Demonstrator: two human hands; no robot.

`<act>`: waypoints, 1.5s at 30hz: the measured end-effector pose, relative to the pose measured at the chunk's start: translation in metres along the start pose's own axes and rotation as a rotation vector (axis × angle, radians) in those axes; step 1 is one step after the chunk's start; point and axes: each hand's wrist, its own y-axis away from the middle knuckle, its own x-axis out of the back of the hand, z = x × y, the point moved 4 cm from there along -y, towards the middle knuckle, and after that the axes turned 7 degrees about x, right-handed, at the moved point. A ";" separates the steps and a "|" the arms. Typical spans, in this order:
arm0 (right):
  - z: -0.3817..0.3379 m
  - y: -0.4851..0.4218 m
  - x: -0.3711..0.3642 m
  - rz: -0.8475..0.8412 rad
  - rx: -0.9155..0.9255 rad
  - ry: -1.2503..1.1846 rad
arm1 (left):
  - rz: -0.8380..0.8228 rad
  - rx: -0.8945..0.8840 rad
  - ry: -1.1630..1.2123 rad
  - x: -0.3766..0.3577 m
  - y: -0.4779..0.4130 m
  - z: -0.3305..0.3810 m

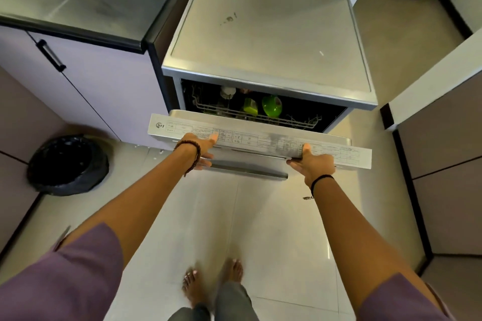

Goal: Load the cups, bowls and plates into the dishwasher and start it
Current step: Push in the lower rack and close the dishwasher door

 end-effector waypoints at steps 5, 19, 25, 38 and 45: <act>-0.015 -0.006 -0.006 -0.020 0.028 0.046 | 0.434 -0.345 -0.700 0.014 0.002 0.010; -0.077 0.019 -0.063 -0.273 0.808 1.003 | 0.444 -0.770 -1.362 0.025 -0.027 0.123; -0.101 0.031 -0.136 -0.451 1.139 1.350 | 0.446 -0.792 -1.363 0.025 -0.029 0.127; -0.117 -0.003 -0.164 -0.550 1.219 1.356 | 0.417 -0.922 -1.024 0.036 -0.038 0.135; -0.140 -0.003 -0.180 -0.327 1.391 1.261 | 0.557 -0.973 -0.782 0.041 -0.041 0.145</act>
